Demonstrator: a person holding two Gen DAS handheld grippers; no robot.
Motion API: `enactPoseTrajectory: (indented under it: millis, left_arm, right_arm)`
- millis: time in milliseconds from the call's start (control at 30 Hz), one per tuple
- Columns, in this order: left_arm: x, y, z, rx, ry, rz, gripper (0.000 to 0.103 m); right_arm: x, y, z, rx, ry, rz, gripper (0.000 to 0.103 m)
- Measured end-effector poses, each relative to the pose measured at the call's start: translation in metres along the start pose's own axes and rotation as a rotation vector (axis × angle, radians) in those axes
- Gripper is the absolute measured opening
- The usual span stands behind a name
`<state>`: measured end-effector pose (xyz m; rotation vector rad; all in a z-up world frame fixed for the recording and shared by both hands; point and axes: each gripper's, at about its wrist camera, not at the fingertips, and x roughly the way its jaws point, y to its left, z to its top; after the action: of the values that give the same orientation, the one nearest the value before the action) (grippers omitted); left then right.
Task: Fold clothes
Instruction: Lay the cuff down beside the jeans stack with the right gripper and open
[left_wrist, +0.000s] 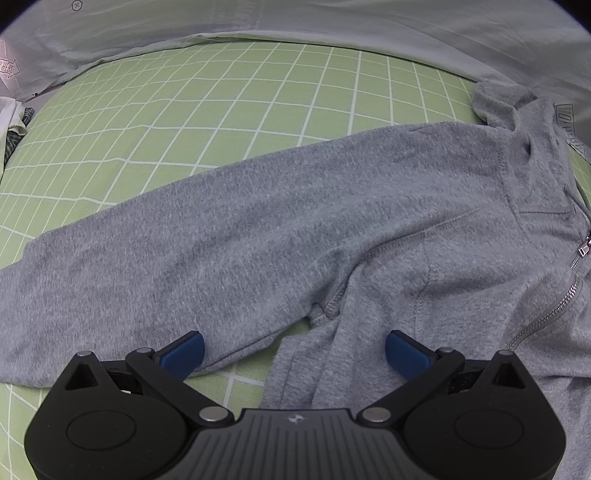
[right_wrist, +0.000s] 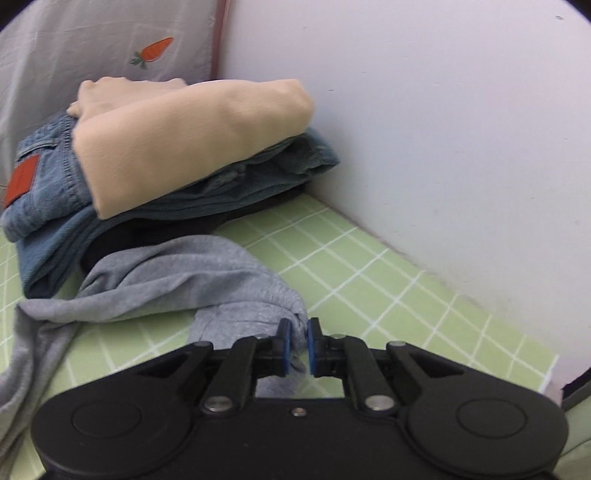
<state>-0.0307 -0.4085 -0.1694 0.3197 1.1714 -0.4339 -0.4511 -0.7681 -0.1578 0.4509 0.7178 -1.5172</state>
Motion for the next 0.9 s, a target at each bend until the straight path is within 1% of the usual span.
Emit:
enactPoseTrajectory:
  millis: [133,200,300,367,433,500,533,600,633,667,733,833,900]
  left_arm:
    - [0.0,0.001,0.001,0.002,0.004,-0.001,0.103]
    - [0.0,0.0,0.001,0.001,0.005,-0.001,0.103]
    - [0.0,0.0,0.001,-0.001,0.003,0.0,0.103]
    - [0.0,-0.001,0.0,-0.002,0.002,0.0,0.103]
    - [0.0,-0.001,0.0,-0.003,0.003,0.001,0.103]
    - [0.0,-0.001,0.0,-0.005,0.004,0.002,0.103]
    - [0.001,-0.001,0.0,-0.005,0.004,0.002,0.103]
    - [0.001,-0.002,0.001,-0.007,0.004,0.004,0.103]
    - [0.001,-0.003,0.001,-0.009,0.004,0.004,0.103]
    - [0.001,-0.002,0.001,-0.009,0.003,0.005,0.103]
    - [0.001,-0.002,0.001,-0.011,0.001,0.005,0.103]
    - [0.001,-0.002,0.0,-0.012,-0.001,0.005,0.103]
    - [0.001,-0.002,0.001,-0.012,0.0,0.005,0.103]
  right_arm:
    - [0.008,-0.044,0.003,-0.045,-0.016,-0.201,0.009]
    - [0.005,-0.064,0.005,-0.02,-0.021,-0.259,0.009]
    - [0.004,-0.08,0.007,-0.019,-0.025,-0.3,0.009]
    - [0.008,-0.081,0.005,-0.023,-0.012,-0.284,0.009]
    - [0.017,-0.075,0.003,-0.041,0.021,-0.253,0.01]
    - [0.026,-0.065,0.001,-0.068,0.056,-0.253,0.011]
    - [0.027,-0.062,0.0,-0.069,0.062,-0.259,0.013]
    - [0.026,-0.057,-0.001,-0.045,0.073,-0.266,0.023]
    - [0.024,-0.055,-0.001,-0.029,0.073,-0.268,0.032]
    - [0.018,-0.054,-0.002,-0.008,0.059,-0.267,0.036]
    - [0.003,-0.051,-0.004,0.026,0.021,-0.258,0.037]
    - [-0.025,-0.044,-0.013,0.072,-0.037,-0.164,0.038]
    - [-0.033,-0.038,-0.021,0.126,-0.024,-0.062,0.038]
